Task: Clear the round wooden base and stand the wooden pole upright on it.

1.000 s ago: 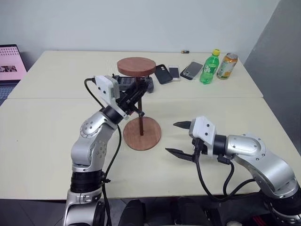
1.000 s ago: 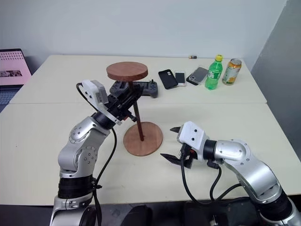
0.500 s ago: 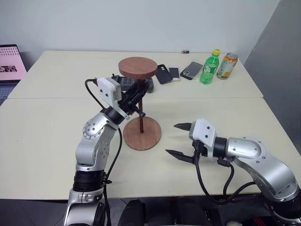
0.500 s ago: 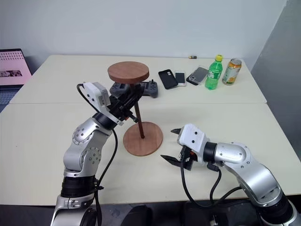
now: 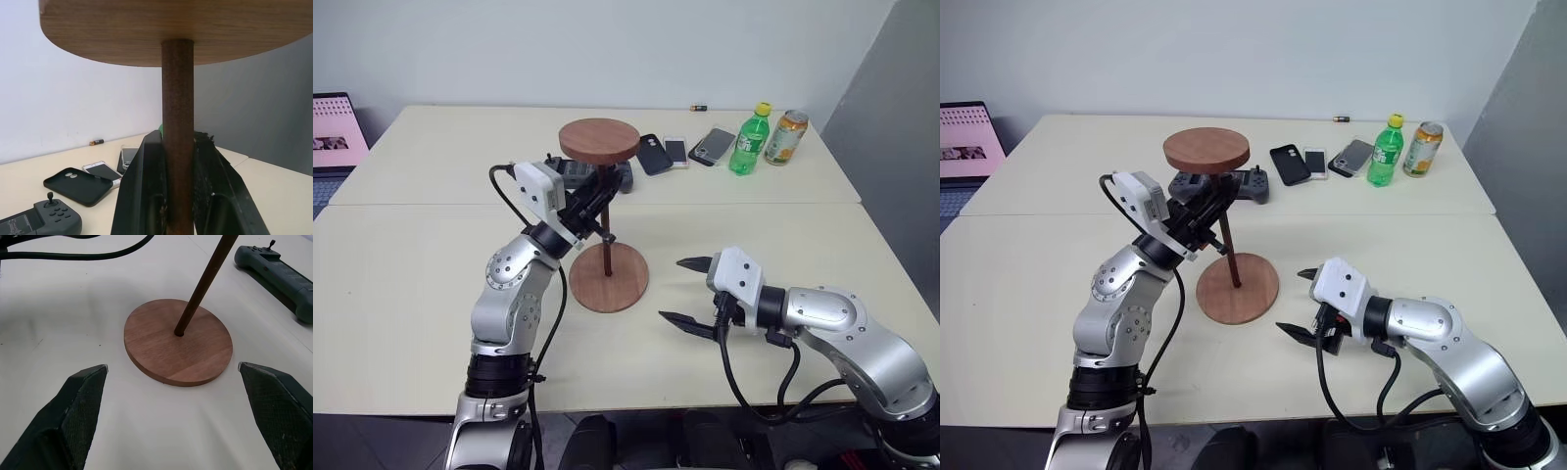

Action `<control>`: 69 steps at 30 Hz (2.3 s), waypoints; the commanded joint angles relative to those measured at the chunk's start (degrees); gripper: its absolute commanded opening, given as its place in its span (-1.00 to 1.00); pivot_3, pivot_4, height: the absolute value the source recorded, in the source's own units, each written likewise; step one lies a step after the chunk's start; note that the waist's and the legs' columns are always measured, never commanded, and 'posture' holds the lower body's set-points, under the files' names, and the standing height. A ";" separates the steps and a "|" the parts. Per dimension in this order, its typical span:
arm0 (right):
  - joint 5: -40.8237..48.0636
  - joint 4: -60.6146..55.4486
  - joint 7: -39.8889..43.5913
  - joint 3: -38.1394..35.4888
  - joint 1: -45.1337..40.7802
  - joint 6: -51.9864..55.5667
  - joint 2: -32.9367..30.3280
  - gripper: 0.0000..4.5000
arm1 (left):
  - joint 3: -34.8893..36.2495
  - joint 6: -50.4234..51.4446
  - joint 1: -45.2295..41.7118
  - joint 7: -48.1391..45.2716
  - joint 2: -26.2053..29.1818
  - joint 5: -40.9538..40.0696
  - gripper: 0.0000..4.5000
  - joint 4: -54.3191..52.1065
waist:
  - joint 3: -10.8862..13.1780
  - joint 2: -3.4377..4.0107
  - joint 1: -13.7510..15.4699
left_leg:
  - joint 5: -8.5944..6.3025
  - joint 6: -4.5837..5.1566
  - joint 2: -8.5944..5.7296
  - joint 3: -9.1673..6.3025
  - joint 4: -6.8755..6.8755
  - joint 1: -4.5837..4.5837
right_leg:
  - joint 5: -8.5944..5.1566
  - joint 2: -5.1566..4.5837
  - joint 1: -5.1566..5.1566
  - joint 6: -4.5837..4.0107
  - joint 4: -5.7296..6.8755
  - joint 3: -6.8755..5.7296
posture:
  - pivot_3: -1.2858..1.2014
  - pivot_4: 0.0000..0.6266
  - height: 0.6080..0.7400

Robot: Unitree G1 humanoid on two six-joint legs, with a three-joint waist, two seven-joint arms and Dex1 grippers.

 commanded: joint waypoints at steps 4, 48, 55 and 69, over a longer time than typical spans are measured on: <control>0.77 -2.83 0.04 -0.55 -0.52 0.28 -0.11 1.00 | -0.44 -0.96 0.19 0.58 -0.43 0.23 -0.88 -1.64 | 0.00 0.00 0.00 | 0.00 0.00 0.00 0.00 0.00 0.00 | 0.00 0.00 0.00 0.00 0.00 0.00 | 0.03 -0.52 1.00; -0.20 -2.11 -1.31 0.71 -0.86 0.54 1.25 1.00 | -2.44 0.98 11.39 6.80 6.25 7.82 -0.88 2.72 | -0.74 0.58 -1.12 | -0.13 0.10 0.06 0.04 -0.38 1.52 | -0.22 0.22 1.18 0.28 -0.11 0.33 | 0.03 -0.52 1.00; -0.17 -2.11 -1.43 0.69 -0.91 0.44 1.30 1.00 | -2.12 0.78 12.24 7.64 6.17 7.34 -0.88 2.51 | -1.21 0.65 -1.57 | -0.13 0.09 0.05 0.03 -0.65 1.63 | -0.22 0.22 1.19 0.29 -0.11 0.34 | 0.03 -0.52 1.00; -1.34 -0.96 -1.16 1.37 -1.64 -0.82 1.91 1.00 | -1.78 1.41 12.04 6.77 7.50 6.46 -0.88 1.01 | -1.26 0.62 -1.64 | -0.12 0.07 0.03 0.07 -0.99 1.80 | -0.23 0.22 1.19 0.30 -0.20 0.39 | 0.03 -0.52 1.00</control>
